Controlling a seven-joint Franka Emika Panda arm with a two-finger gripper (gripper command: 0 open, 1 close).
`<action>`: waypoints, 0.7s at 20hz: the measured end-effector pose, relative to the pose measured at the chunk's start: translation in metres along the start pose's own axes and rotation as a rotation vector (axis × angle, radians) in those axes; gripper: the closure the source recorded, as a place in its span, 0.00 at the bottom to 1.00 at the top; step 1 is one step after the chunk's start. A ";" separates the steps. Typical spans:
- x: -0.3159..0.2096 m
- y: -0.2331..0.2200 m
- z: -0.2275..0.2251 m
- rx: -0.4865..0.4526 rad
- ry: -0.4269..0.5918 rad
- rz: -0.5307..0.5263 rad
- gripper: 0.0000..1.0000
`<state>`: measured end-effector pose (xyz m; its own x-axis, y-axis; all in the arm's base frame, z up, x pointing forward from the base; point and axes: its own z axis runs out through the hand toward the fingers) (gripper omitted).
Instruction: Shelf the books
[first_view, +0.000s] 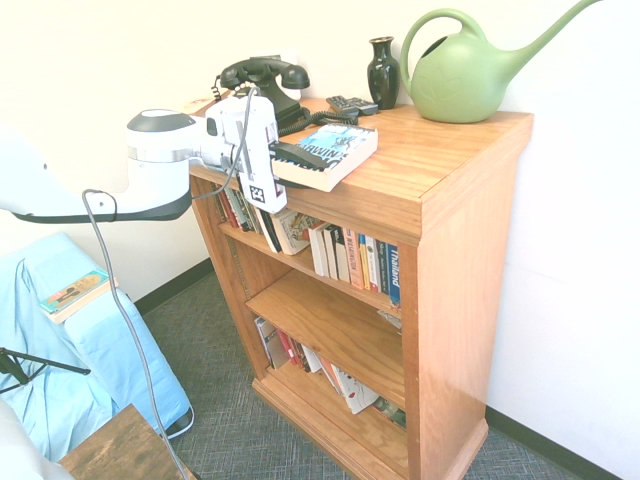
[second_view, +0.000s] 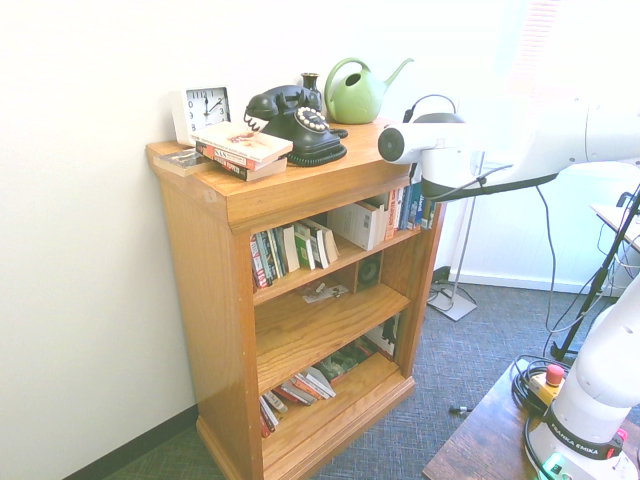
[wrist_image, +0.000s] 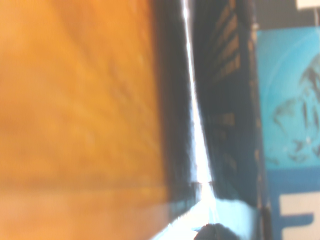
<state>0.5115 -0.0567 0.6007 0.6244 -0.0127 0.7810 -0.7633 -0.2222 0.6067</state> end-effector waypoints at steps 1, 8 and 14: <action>0.000 0.004 -0.001 0.003 -0.005 0.007 1.00; 0.003 0.089 -0.030 0.132 -0.153 0.150 1.00; -0.052 0.159 -0.069 0.409 -0.433 0.213 1.00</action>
<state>0.3461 -0.0239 0.6667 0.5418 -0.4723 0.6952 -0.8067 -0.5245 0.2723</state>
